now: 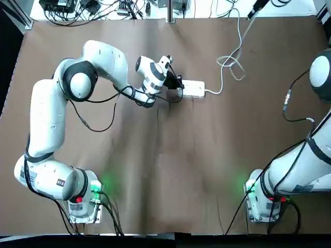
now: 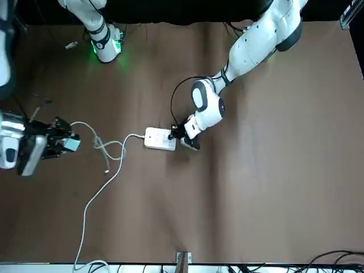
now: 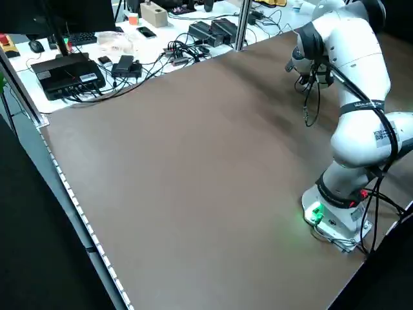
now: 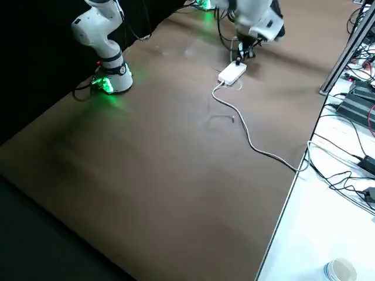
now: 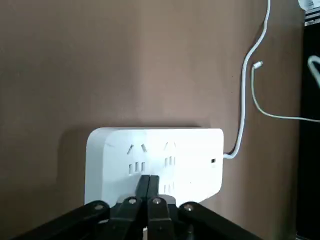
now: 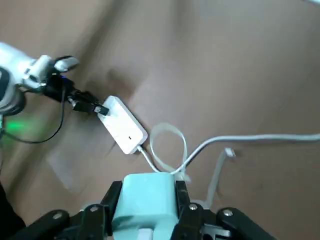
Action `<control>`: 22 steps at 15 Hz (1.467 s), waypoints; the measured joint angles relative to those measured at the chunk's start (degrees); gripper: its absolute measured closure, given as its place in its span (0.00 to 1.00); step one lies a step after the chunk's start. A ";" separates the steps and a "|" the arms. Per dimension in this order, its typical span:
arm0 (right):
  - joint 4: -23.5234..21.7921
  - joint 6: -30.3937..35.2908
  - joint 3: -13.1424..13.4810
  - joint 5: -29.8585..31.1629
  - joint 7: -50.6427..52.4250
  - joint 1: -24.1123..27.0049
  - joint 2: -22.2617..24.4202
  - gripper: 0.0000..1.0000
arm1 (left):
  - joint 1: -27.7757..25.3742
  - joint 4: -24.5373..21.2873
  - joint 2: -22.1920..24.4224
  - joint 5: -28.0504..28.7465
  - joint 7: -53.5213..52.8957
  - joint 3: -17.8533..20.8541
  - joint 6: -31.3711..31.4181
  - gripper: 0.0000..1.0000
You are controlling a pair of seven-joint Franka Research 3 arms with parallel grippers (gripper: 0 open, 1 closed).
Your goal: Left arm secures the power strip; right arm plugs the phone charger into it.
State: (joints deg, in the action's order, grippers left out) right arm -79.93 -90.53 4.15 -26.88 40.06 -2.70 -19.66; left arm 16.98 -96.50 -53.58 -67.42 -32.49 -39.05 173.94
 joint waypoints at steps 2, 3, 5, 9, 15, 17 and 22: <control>0.96 -0.01 -0.06 3.93 -8.94 -3.63 0.00 0.52 | -0.01 0.00 -0.01 0.00 0.00 0.00 -0.02 0.99; 1.09 0.00 -0.07 4.70 -12.48 -4.75 0.00 0.52 | -0.01 0.00 -0.01 0.00 0.00 0.00 -0.02 0.99; 1.13 0.11 -0.06 5.56 -21.22 -6.35 -0.04 0.52 | -0.02 0.00 -0.01 0.00 0.00 0.00 -0.02 0.99; 0.90 6.08 -0.05 6.71 -29.92 -7.75 -0.33 0.52 | -0.02 0.00 -0.02 0.00 0.00 0.00 -0.03 0.99; 0.26 16.60 -0.14 6.81 -39.08 -12.59 -0.48 0.52 | -0.03 0.01 -0.02 0.00 0.00 0.00 -0.06 0.99; -0.68 18.91 -0.20 6.82 -42.91 -15.56 -0.49 0.52 | -0.05 0.01 -0.03 0.00 0.00 -0.01 -0.08 0.99; -7.85 19.60 -0.41 6.81 -53.26 -24.46 -0.98 0.52 | -0.08 0.02 -0.04 0.00 0.00 -0.01 -0.16 0.99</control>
State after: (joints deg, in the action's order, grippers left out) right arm -87.78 -70.93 3.73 -20.07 -13.20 -27.16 -20.65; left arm 16.90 -96.48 -53.62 -67.42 -32.49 -39.06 173.78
